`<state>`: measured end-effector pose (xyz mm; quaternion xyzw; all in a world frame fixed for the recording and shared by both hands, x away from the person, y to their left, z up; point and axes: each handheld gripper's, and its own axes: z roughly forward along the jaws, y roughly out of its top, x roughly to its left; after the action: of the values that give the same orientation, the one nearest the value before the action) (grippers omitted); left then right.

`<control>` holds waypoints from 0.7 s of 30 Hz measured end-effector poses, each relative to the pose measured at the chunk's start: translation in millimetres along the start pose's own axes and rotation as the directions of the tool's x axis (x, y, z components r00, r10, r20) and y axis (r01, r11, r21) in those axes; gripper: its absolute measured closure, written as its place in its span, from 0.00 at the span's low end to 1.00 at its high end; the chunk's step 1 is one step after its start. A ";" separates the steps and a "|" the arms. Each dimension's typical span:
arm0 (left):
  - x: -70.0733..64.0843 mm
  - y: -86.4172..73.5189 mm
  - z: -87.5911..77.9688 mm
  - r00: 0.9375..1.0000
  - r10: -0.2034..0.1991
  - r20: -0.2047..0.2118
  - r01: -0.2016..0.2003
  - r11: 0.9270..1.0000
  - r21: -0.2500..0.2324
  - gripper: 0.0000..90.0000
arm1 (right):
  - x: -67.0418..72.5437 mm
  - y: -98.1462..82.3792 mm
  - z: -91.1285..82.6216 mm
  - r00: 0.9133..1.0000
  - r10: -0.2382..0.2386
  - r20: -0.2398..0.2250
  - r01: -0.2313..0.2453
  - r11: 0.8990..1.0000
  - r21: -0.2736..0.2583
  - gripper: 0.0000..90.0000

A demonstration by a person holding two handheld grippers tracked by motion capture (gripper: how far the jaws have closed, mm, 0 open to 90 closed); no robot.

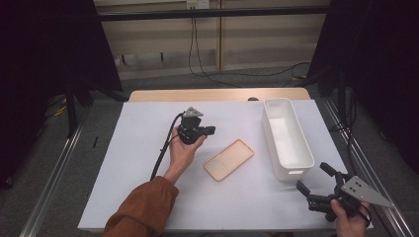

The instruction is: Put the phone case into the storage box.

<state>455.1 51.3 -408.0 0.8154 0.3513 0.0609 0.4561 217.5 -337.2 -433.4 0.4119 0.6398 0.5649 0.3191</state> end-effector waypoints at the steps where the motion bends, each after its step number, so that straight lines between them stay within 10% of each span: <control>1: -0.6 0.7 1.0 1.000 0.002 -0.006 -0.002 1.000 0.016 1.00 | -0.1 -0.1 0.0 1.000 -0.001 0.000 0.001 1.000 0.000 0.00; 10: -5.9 6.6 18.9 0.998 0.028 -0.047 -0.020 0.985 0.169 1.00 | 0.0 0.0 0.0 1.000 -0.002 -0.002 0.002 1.000 0.001 0.00; 21: -5.5 5.2 42.2 0.998 -0.039 -0.052 0.051 0.962 0.270 1.00 | 0.2 -0.2 0.0 1.000 -0.002 -0.004 0.002 1.000 0.002 0.00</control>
<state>471.4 16.5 -427.0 0.8603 0.3852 0.0208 0.3333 217.4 -337.1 -433.6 0.4105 0.6414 0.5647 0.3181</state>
